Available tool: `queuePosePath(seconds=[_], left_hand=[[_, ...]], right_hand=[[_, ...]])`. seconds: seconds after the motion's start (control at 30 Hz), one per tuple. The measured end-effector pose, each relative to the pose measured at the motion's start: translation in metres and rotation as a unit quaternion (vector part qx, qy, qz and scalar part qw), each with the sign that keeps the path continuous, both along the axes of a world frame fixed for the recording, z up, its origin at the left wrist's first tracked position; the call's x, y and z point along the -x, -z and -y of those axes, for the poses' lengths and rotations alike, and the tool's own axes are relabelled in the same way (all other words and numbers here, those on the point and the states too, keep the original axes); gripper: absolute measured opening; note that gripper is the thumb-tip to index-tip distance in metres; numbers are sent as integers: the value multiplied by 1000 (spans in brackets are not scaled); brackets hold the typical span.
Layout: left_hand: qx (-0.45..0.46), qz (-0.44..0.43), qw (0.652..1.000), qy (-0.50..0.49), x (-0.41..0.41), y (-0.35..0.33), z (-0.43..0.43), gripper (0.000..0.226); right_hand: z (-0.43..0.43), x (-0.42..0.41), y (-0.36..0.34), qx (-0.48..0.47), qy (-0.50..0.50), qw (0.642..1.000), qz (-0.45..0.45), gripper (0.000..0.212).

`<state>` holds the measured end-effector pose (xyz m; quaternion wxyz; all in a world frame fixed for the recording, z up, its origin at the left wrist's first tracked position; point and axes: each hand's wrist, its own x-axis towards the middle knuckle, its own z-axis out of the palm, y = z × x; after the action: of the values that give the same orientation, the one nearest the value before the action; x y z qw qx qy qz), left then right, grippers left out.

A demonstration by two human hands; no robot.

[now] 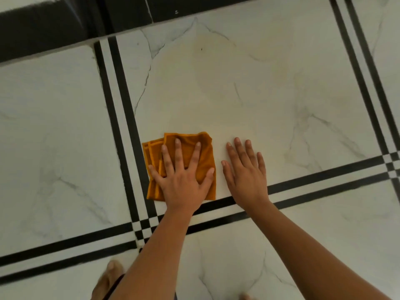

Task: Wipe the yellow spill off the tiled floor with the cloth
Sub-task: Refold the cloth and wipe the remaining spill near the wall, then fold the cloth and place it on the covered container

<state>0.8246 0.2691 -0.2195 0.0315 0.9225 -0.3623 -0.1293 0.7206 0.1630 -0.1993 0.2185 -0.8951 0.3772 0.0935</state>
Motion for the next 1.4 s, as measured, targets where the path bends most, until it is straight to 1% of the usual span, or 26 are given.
queuePosePath(seconds=[0.1, 0.13, 0.2, 0.27, 0.33, 0.43, 0.47, 0.53, 0.6, 0.67, 0.73, 0.77, 0.8, 0.87, 0.93, 0.97, 1.0, 1.07, 1.13, 1.17, 1.27, 1.3, 1.33, 1.37, 1.4], left_hand=[[34, -32, 999, -5, 10, -7, -10, 58], [55, -42, 998, -9, 14, -10, -18, 53], [91, -60, 994, -26, 17, -16, -27, 46], [111, -88, 988, -56, 17, -25, -33, 45], [125, -158, 976, -87, 11, -37, -35, 48], [147, -291, 936, -136, -1, -75, -39, 41], [145, -327, 921, -151, -1, -92, -40, 40], [145, -398, 886, -190, 0, -136, -44, 40], [155, -435, 858, -225, 7, -184, -47, 40], [170, -465, 826, -271, 16, -247, -47, 39], [195, -490, 783, -328, 27, -325, -50, 35], [211, -500, 763, -353, 33, -374, -51, 32], [229, -509, 742, -372, 38, -401, -51, 30], [266, -516, 707, -403, 51, -482, -61, 25], [301, -508, 688, -423, 66, -558, -74, 27], [308, -501, 685, -430, 72, -581, -77, 29], [323, -488, 683, -438, 81, -617, -86, 29], [349, -465, 677, -452, 98, -671, -101, 24], [364, -451, 678, -452, 110, -700, -110, 18], [379, -434, 679, -454, 125, -725, -122, 18], [398, -396, 695, -450, 157, -761, -145, 28], [402, -386, 693, -458, 169, -768, -151, 33], [399, -383, 684, -475, 183, -775, -159, 39], [399, -388, 666, -496, 201, -784, -168, 44], [392, -413, 643, -512, 212, -786, -173, 49]], right_hand=[[-19, -6, -10, -47, 43, 996, 61, 63], [-28, -11, -12, -73, 57, 994, 51, 58], [-39, -25, -14, -103, 100, 990, 15, 39], [-45, -37, -20, -133, 165, 977, 5, 23], [-46, -41, -32, -180, 201, 963, 11, 14], [-46, -40, -75, -293, 240, 924, 42, 15], [-47, -39, -94, -315, 244, 916, 50, 16], [-48, -36, -139, -332, 242, 910, 51, 26], [-49, -31, -189, -329, 246, 911, 48, 36], [-50, -24, -253, -327, 252, 908, 67, 36], [-52, -14, -331, -332, 262, 902, 81, 32], [-53, -8, -377, -334, 265, 901, 85, 32], [-55, -5, -404, -338, 271, 897, 91, 33], [-61, 7, -483, -358, 269, 888, 101, 35], [-71, 19, -561, -379, 258, 881, 116, 36], [-75, 23, -583, -392, 251, 876, 126, 35], [-81, 29, -620, -400, 233, 875, 137, 33], [-96, 41, -674, -416, 201, 875, 147, 27], [-104, 48, -702, -423, 181, 875, 153, 24], [-114, 60, -727, -431, 159, 874, 159, 24], [-130, 85, -765, -452, 115, 868, 172, 26], [-134, 95, -776, -458, 102, 865, 176, 29], [-138, 106, -785, -464, 93, 863, 180, 33], [-142, 119, -796, -472, 83, 858, 183, 37], [-144, 126, -803, -481, 80, 853, 184, 39]])
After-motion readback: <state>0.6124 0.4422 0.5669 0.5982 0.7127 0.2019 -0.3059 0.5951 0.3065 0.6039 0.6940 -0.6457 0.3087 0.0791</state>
